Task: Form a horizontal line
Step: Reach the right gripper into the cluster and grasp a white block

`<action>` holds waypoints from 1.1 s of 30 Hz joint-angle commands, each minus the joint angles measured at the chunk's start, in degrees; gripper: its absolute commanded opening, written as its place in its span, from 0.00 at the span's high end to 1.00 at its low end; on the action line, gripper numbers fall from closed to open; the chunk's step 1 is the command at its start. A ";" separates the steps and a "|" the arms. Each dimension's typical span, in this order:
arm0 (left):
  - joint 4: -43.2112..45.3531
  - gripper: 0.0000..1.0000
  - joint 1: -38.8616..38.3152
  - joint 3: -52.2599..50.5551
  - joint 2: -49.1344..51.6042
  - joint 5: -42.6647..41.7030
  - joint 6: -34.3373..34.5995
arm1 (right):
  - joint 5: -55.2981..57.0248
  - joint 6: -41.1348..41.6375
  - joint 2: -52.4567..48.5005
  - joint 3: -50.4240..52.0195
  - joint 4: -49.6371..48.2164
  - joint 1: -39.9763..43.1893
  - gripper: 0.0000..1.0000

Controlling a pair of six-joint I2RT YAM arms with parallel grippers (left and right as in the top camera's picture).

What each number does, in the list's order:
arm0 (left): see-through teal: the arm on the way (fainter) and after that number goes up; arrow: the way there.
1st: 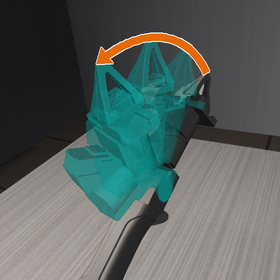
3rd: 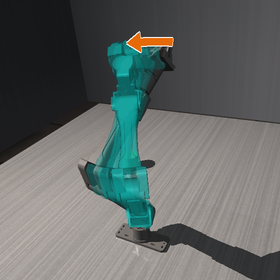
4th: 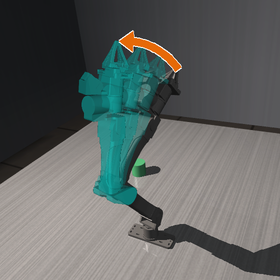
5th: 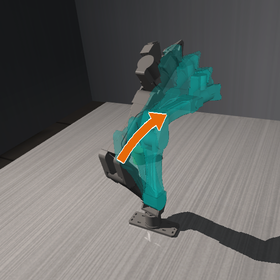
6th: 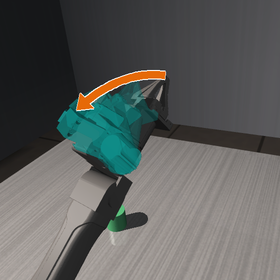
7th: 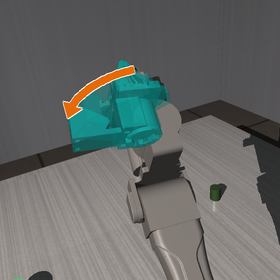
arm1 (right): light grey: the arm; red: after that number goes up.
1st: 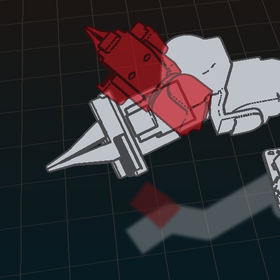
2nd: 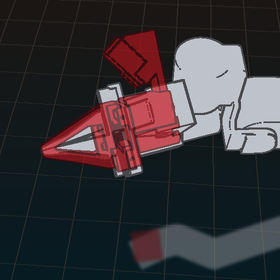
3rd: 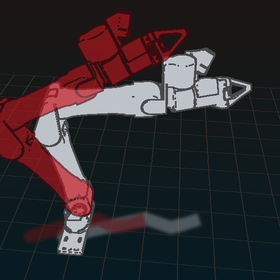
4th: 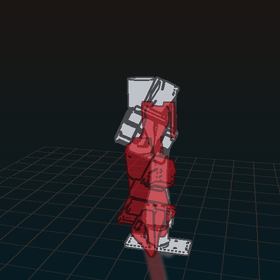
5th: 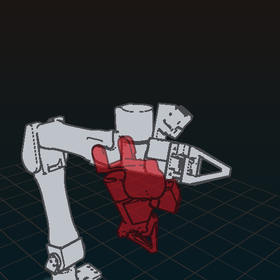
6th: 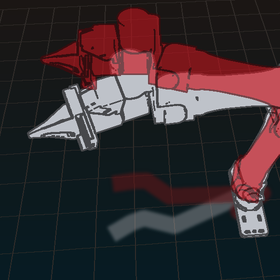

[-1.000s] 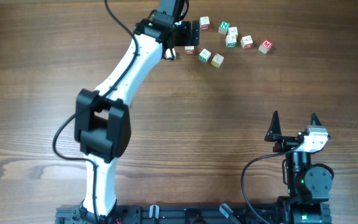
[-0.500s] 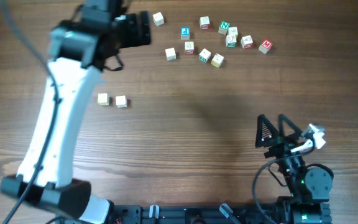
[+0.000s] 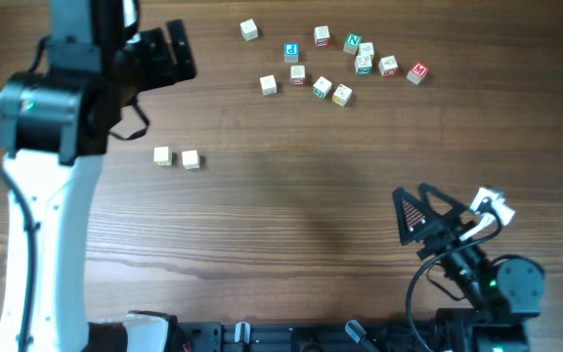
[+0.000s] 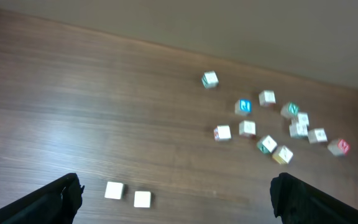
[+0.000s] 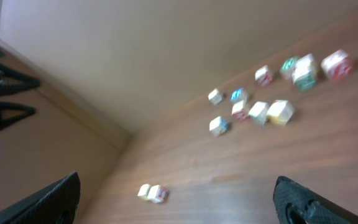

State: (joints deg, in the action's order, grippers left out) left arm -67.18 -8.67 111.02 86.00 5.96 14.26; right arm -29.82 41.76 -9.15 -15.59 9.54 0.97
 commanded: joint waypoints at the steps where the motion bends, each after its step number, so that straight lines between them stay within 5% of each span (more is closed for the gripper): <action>1: 0.22 0.00 3.63 0.37 -3.85 -0.13 1.49 | 3.45 -15.52 -9.38 -9.27 2.49 0.17 0.00; 11: -1.86 0.00 7.30 0.37 -10.27 -0.11 1.66 | 3.89 -28.44 -31.50 -26.88 7.06 -6.34 0.01; 21: -1.29 0.00 7.30 0.37 -10.29 -0.11 1.60 | 41.64 -31.98 -52.37 -37.62 8.15 -37.42 0.01; 33: -5.75 0.00 7.30 0.35 -10.23 -0.11 1.55 | 54.95 -34.05 -84.59 -63.76 12.00 -37.42 0.00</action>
State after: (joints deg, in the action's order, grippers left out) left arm -72.10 -1.74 111.02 75.85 5.96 15.40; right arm 20.27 8.64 -90.96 -75.09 21.26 -37.10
